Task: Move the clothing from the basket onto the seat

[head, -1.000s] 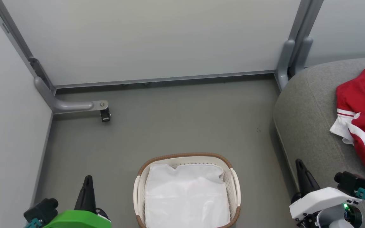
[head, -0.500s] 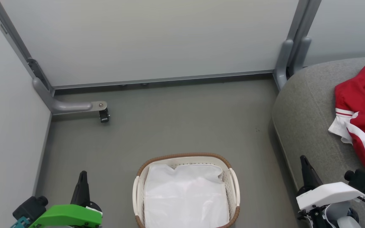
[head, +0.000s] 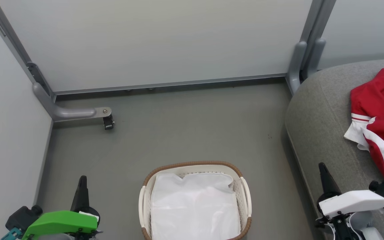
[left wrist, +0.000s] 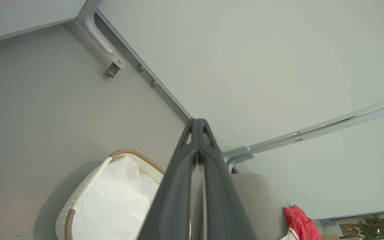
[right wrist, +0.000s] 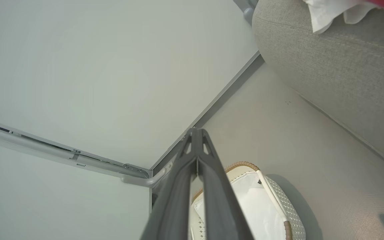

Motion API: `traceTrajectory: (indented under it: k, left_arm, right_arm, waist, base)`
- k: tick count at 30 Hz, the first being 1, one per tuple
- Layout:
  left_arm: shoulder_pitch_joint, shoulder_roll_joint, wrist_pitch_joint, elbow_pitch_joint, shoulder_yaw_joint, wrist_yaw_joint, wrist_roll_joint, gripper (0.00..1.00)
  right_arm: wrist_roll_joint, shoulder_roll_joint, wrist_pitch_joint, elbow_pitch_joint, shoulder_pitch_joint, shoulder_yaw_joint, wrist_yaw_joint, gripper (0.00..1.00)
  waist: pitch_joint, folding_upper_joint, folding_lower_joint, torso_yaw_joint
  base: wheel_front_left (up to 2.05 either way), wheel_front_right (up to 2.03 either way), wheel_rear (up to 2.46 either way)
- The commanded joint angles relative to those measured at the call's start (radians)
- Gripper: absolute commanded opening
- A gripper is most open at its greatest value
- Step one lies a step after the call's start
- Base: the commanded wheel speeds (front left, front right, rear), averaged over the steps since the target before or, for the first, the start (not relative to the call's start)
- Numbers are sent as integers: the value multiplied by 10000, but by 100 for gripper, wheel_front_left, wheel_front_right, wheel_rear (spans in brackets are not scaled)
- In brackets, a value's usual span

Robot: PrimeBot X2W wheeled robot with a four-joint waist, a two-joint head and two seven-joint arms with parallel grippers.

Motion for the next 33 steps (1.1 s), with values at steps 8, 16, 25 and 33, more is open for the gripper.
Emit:
traceTrajectory:
  k: [8,16,25,33]
  left_arm:
    - [-381,63,263,-179,222,-98,-946,0]
    - [-451,64,495,-212,364,-124,-1689,0]
    - [-544,63,718,-250,519,-155,-2428,0]
    - [-605,62,903,-289,630,-173,-3055,0]
  right_arm:
    - [1083,-59,285,-202,-265,-151,-4,0]
    - [1937,-64,504,-253,-290,-252,-5,0]
    - [2785,-69,722,-295,-285,-346,-6,0]
    - [3506,-74,911,-339,-315,-426,-6,0]
  waist:
    - [-4,0,0,-33]
    - [-8,0,0,-65]
    - [-13,0,0,-101]
    - [-17,0,0,-132]
  base:
    - [0,0,0]
    - [0,0,0]
    - [0,0,0]
    - [0,0,0]
